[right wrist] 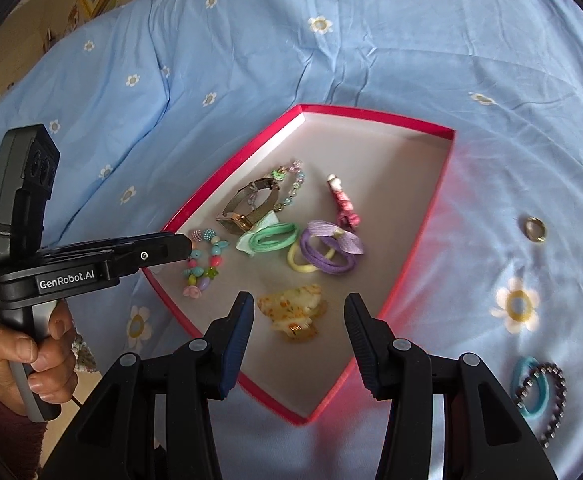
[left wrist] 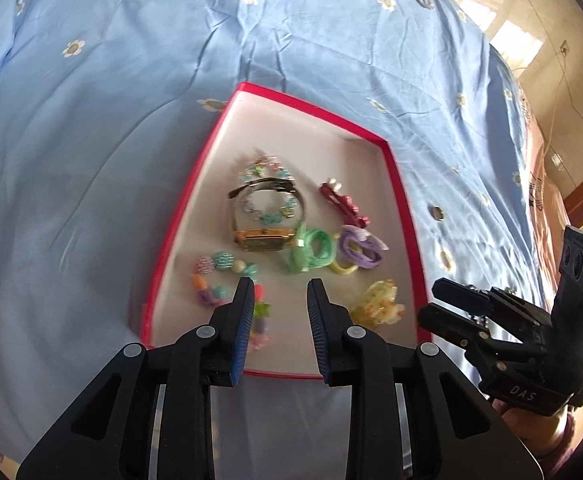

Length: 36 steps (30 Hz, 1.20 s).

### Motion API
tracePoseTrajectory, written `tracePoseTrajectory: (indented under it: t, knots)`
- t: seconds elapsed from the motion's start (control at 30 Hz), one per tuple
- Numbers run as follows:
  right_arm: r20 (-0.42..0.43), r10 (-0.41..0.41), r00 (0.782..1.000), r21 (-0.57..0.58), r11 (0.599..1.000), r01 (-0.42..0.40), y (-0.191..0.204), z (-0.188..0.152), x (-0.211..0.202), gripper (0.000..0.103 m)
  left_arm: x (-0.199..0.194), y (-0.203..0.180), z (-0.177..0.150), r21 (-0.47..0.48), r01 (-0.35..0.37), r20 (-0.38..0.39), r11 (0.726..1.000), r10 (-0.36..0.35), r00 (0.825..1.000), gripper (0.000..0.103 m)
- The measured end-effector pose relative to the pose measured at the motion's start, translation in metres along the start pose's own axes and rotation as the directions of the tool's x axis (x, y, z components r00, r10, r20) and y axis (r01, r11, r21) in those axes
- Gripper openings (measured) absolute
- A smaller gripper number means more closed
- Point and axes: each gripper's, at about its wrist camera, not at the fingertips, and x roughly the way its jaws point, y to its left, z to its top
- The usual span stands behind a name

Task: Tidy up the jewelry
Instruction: 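Grasp black bead bracelet with left gripper while right gripper grasps silver chain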

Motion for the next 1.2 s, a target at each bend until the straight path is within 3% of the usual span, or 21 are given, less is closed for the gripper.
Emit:
tracePoseTrajectory:
  t: [0.27,0.57,0.9,1.2]
  knots:
    - [0.039,-0.069,0.997,0.097,0.993,0.065,-0.042,-0.022,-0.043,0.049,0.005,-0.044,-0.006,0.07,0.065,-0.026,0.995,-0.063,0.998,0.029]
    - [0.08,-0.18,0.98,0.256,0.954,0.155,-0.102,-0.059,-0.097,0.049,0.022,-0.105,-0.02,0.17,0.141,-0.097,0.975,-0.126,0.987,0.029]
    - [0.089,-0.28,0.956,0.399,0.889,0.223,-0.156,-0.098,-0.139,0.05,0.044,-0.166,-0.037,0.255,0.225,-0.193,0.94,-0.178,0.965,0.032]
    - [0.102,-0.339,0.935,0.453,0.853,0.26,-0.183,-0.111,-0.162,0.051,0.067,-0.208,-0.051,0.302,0.283,-0.28,0.911,-0.199,0.939,0.032]
